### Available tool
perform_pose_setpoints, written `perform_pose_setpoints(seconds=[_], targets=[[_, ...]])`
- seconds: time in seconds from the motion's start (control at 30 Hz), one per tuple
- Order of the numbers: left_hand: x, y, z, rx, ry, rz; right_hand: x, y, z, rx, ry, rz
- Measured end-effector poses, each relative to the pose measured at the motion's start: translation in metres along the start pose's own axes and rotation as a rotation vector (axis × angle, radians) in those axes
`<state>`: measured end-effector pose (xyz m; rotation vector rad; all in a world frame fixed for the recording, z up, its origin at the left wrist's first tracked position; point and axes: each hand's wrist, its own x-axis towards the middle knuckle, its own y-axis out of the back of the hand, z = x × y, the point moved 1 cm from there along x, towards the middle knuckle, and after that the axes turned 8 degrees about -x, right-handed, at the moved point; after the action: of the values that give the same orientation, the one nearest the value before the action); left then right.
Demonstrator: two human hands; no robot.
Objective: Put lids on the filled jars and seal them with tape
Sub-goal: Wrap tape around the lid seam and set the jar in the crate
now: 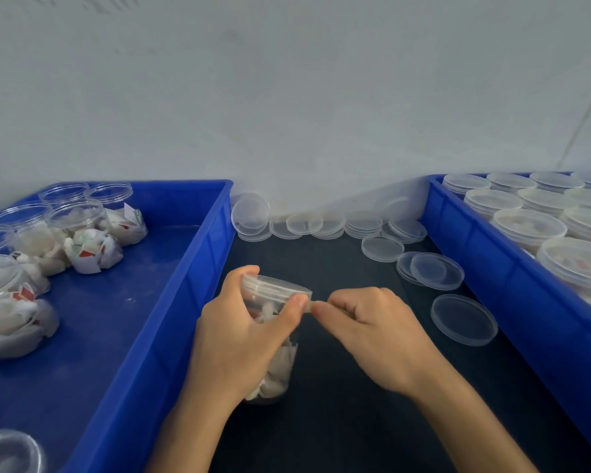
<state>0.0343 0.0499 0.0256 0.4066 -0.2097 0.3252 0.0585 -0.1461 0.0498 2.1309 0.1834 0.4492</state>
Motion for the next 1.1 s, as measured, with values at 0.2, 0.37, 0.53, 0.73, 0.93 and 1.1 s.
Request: perform_pose_setpoints(seconds=[0.2,0.37,0.53,0.73,0.93,1.1], targets=[[0.004,0.002,-0.005,-0.139,0.057,-0.076,0.0,0.004,0.006,0.153,0.027,-0.023],[0.002,0.0,-0.001,-0.277,0.135,-0.133,0.002,0.012,0.015,0.345,0.04,-0.07],[-0.001,0.001,0.01,-0.91,0.491,-0.547,0.006,0.025,0.032,0.715,-0.029,0.036],[-0.001,-0.013,-0.003,-0.933,0.469,-0.477,0.01,0.021,0.062,0.703,-0.179,0.169],[0.0,-0.018,0.0,-0.785,0.355,-0.381,0.015,-0.019,0.057,-0.085,-0.05,0.138],[-0.003,-0.022,0.002,-0.676,0.333,-0.291,0.016,-0.04,0.057,-0.254,0.141,0.079]])
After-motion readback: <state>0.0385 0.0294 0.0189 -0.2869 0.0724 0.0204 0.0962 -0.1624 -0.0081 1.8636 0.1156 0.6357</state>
